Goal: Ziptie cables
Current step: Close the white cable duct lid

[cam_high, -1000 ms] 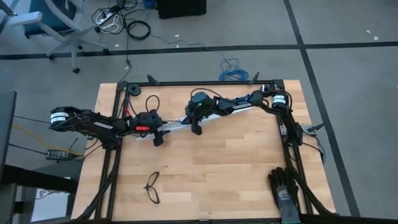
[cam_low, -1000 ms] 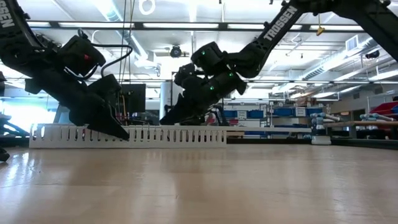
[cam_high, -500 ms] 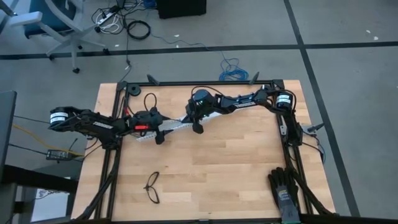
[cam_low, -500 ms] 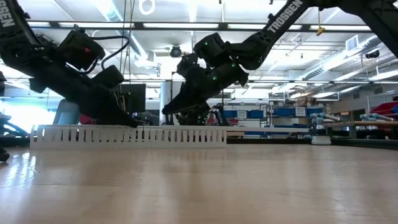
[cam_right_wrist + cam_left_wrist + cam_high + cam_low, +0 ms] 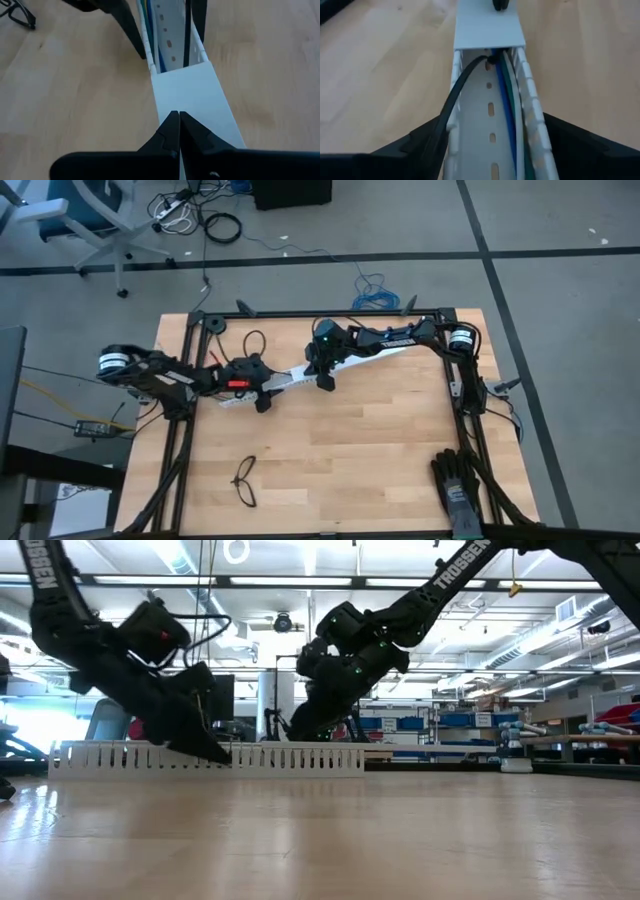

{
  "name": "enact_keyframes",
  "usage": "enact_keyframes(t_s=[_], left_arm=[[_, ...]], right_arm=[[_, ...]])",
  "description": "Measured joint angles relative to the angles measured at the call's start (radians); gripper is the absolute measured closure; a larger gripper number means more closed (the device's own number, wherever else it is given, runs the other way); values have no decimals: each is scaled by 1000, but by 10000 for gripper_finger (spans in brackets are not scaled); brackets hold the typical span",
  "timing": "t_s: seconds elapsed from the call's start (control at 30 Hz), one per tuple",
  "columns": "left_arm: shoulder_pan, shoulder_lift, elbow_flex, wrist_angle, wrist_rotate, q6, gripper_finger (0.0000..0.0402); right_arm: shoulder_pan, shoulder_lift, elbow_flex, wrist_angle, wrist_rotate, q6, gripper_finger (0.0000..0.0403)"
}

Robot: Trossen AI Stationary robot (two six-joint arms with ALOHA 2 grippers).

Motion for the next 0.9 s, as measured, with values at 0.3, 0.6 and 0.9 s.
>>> enact_keyframes(t_s=[0.3, 0.6, 0.9], left_arm=[[0, 163, 101, 5, -1, -19, 140], [-2, 174, 113, 21, -2, -15, 188], [-2, 176, 111, 30, 4, 3, 90]], right_arm=[[40, 55, 3, 54, 50, -14, 403], [67, 69, 1, 209, 34, -7, 403], [71, 33, -2, 175, 24, -2, 403]])
